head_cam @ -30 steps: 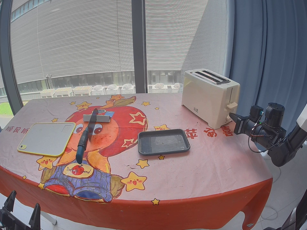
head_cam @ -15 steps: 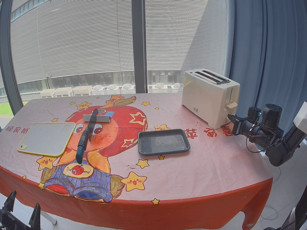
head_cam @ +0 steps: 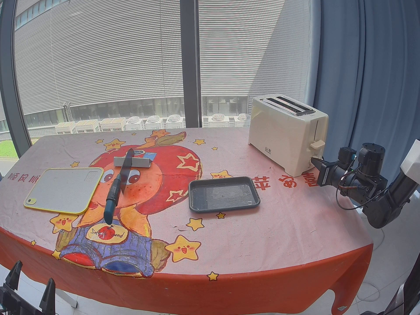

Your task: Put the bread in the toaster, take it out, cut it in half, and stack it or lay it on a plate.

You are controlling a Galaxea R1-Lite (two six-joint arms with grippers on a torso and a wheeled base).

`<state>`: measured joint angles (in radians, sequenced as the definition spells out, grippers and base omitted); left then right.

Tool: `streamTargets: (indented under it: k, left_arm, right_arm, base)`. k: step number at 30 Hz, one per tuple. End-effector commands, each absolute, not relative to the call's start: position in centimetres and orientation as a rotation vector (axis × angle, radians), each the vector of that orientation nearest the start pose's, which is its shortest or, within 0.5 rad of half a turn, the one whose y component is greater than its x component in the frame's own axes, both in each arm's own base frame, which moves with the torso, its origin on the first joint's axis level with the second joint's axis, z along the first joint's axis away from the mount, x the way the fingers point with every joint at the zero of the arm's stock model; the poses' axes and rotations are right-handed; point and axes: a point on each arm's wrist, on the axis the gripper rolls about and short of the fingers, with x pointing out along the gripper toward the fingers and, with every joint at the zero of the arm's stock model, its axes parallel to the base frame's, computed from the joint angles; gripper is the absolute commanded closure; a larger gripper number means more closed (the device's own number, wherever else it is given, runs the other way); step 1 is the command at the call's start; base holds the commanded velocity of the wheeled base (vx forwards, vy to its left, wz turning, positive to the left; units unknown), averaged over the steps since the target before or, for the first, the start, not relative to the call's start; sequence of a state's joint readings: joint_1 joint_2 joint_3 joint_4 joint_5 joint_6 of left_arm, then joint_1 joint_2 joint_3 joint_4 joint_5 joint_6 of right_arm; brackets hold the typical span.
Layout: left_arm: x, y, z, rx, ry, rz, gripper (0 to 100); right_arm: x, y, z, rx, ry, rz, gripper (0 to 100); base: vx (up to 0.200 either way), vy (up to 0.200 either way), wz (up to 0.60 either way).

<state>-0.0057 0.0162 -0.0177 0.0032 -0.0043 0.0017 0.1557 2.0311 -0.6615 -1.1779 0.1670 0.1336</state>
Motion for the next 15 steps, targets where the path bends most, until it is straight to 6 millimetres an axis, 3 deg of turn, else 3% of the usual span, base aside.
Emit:
streamTargets:
  k: [1,15]
  left_arm:
    - [-2.29,0.00,7.56,0.002,0.002,-0.011,0]
    - [-2.29,0.00,7.56,0.002,0.002,-0.011,0]
  right_arm:
    - [33.78,5.66,9.27,0.133,0.215,0.308,100]
    - [33.83,5.66,9.25,0.133,0.215,0.308,100]
  base:
    - [0.000,0.000,0.00]
    - [0.000,0.000,0.00]
